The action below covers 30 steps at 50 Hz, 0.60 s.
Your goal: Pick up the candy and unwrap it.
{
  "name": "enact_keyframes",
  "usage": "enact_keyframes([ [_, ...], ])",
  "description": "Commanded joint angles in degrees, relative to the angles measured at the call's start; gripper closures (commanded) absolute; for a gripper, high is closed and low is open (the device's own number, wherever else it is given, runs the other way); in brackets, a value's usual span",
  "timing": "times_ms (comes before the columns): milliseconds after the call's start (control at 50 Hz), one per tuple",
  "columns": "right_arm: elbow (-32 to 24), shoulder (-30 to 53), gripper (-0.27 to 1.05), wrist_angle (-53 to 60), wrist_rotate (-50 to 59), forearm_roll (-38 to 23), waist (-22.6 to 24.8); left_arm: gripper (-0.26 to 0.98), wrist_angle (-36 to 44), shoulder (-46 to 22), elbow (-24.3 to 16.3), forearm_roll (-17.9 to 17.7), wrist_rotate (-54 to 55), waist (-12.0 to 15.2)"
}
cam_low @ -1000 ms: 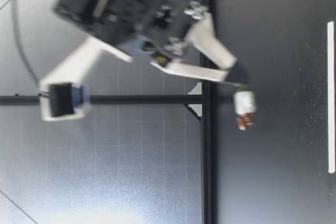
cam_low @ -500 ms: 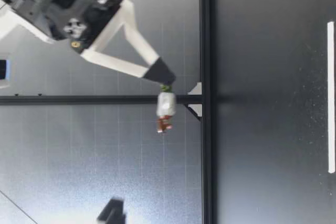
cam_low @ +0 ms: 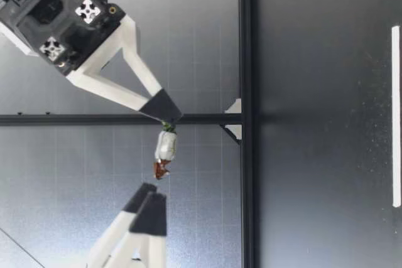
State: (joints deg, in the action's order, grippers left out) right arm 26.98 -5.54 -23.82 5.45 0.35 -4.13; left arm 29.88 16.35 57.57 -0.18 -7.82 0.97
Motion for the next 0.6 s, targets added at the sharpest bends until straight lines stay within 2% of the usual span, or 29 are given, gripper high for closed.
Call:
enact_keyframes([
  [0, -1.4, -1.9, 0.95, 0.6, -0.1, 0.1, 0.2, 0.22, 0.5, 0.3, -1.7, 0.0, -0.2, 0.1],
  [580, -0.7, -2.8, 0.95, 1.4, -0.3, 0.1, 1.0, 0.26, 0.5, -2.0, -3.4, 0.0, -0.7, 0.1],
])
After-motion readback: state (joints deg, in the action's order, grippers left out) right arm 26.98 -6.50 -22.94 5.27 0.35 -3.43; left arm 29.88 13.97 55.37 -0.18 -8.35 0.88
